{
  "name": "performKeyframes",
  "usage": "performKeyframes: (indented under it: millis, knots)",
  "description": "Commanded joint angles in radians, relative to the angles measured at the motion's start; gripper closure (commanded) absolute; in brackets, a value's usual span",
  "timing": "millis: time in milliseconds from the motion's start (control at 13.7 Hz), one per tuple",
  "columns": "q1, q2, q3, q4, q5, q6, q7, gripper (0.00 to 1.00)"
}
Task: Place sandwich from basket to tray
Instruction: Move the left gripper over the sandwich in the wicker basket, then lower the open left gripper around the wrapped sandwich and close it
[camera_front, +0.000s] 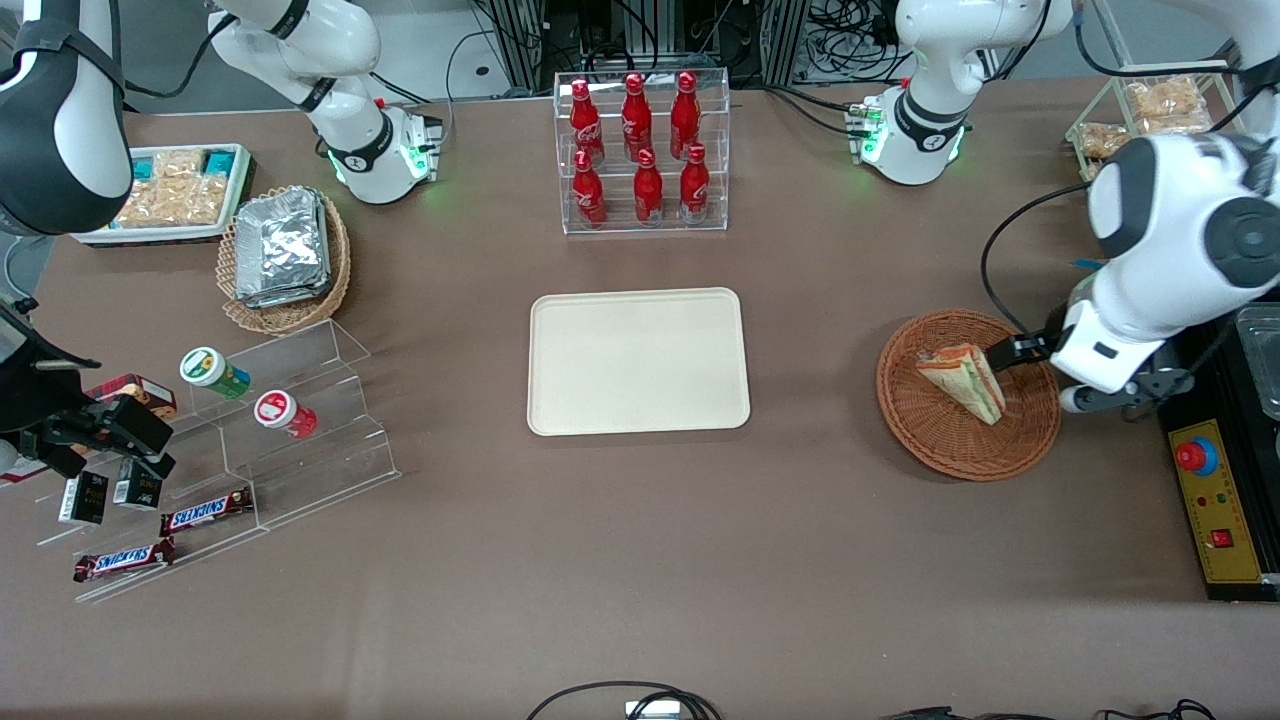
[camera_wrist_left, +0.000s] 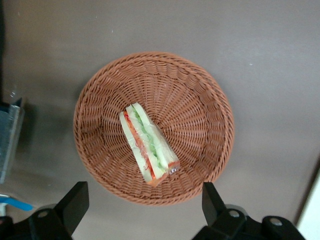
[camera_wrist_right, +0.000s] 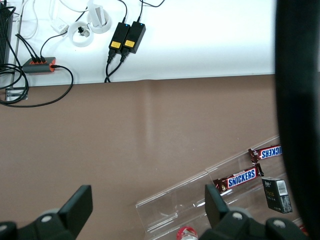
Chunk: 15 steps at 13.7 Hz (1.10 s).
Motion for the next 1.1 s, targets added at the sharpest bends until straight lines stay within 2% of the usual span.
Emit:
performKeyframes:
  millis: [0,220,585,1024]
  knots:
    - [-0.001,-0.067,-0.003,-0.170,0.020,0.147,-0.102,0.00]
    - [-0.002,-0.050,-0.004,-0.216,0.020,0.202,-0.182,0.00]
    - [-0.001,-0.035,-0.003,-0.368,0.018,0.431,-0.247,0.00]
    - [0.010,0.020,0.002,-0.428,0.018,0.564,-0.264,0.00]
